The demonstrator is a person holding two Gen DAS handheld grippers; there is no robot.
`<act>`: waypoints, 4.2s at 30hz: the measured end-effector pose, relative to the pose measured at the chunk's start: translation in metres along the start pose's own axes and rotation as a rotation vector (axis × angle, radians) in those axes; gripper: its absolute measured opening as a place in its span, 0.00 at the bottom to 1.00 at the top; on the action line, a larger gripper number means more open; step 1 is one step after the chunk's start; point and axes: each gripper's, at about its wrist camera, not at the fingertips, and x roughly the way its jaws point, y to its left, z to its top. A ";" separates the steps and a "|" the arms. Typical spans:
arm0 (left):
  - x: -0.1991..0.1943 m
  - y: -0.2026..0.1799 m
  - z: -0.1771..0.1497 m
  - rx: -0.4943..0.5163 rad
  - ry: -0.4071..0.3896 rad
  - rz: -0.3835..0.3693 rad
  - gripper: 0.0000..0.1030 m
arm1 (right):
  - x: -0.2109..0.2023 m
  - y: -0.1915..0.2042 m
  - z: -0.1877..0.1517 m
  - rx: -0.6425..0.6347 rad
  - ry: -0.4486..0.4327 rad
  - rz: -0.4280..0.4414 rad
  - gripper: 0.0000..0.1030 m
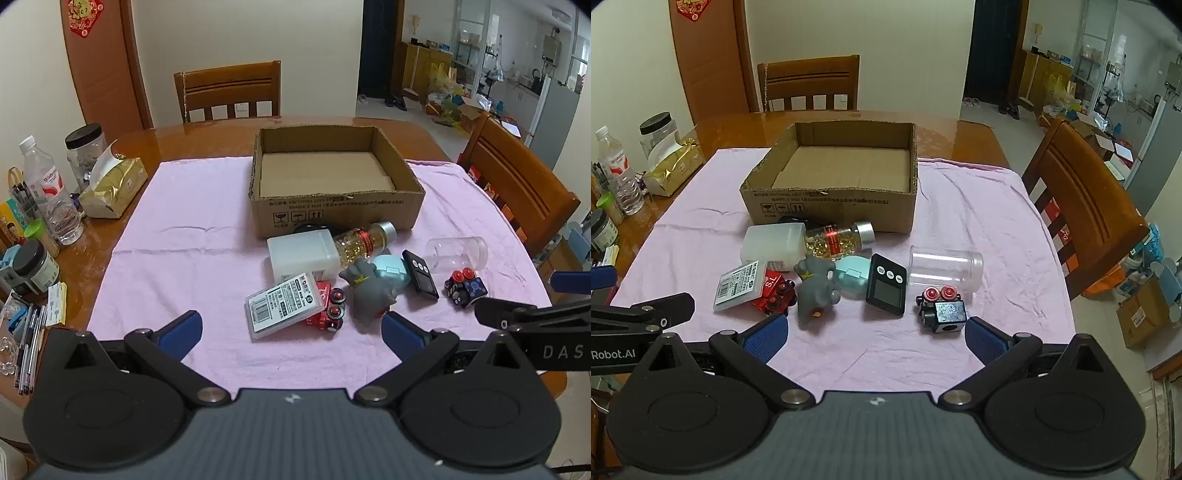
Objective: Organize rigid objects
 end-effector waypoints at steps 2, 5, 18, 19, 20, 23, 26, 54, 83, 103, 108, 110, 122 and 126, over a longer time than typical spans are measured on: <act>-0.001 0.001 0.000 -0.008 0.004 -0.003 0.99 | 0.001 0.000 0.000 0.004 0.008 0.007 1.00; -0.004 0.004 0.000 -0.015 -0.001 0.000 0.99 | 0.001 -0.002 0.001 0.002 0.008 0.013 1.00; -0.004 -0.003 0.003 -0.003 0.013 0.023 0.99 | -0.003 -0.001 0.003 -0.005 -0.006 0.003 1.00; -0.004 -0.003 0.004 -0.003 0.013 0.024 0.99 | -0.003 -0.001 0.002 -0.004 -0.008 0.002 1.00; -0.003 -0.003 0.004 -0.004 0.015 0.024 0.99 | -0.003 -0.001 0.003 -0.005 -0.007 0.003 1.00; -0.004 -0.003 0.004 -0.003 0.013 0.026 0.99 | -0.004 -0.001 0.003 -0.005 -0.008 0.003 1.00; -0.004 -0.003 0.004 -0.004 0.014 0.026 0.99 | -0.004 -0.001 0.003 -0.005 -0.006 0.004 1.00; -0.006 -0.007 0.008 -0.008 0.015 0.032 0.99 | -0.004 -0.004 0.008 -0.008 -0.023 0.009 1.00; 0.009 -0.010 0.012 -0.002 0.003 0.010 0.99 | 0.002 -0.010 0.013 -0.036 -0.051 0.012 1.00; 0.047 -0.004 -0.010 0.016 -0.026 -0.004 0.99 | 0.028 -0.019 -0.016 -0.078 -0.117 0.081 1.00; 0.067 0.002 -0.011 0.014 0.001 0.024 0.99 | 0.044 -0.022 -0.025 -0.077 -0.065 0.075 1.00; 0.075 0.005 -0.010 0.009 0.010 0.027 0.99 | 0.049 -0.023 -0.027 -0.070 -0.047 0.074 1.00; 0.135 0.017 0.010 -0.035 0.052 0.017 0.99 | 0.075 -0.019 -0.021 -0.056 0.022 0.051 1.00; 0.151 0.019 0.011 -0.050 0.082 0.003 0.99 | 0.082 -0.018 -0.019 -0.048 0.040 0.049 1.00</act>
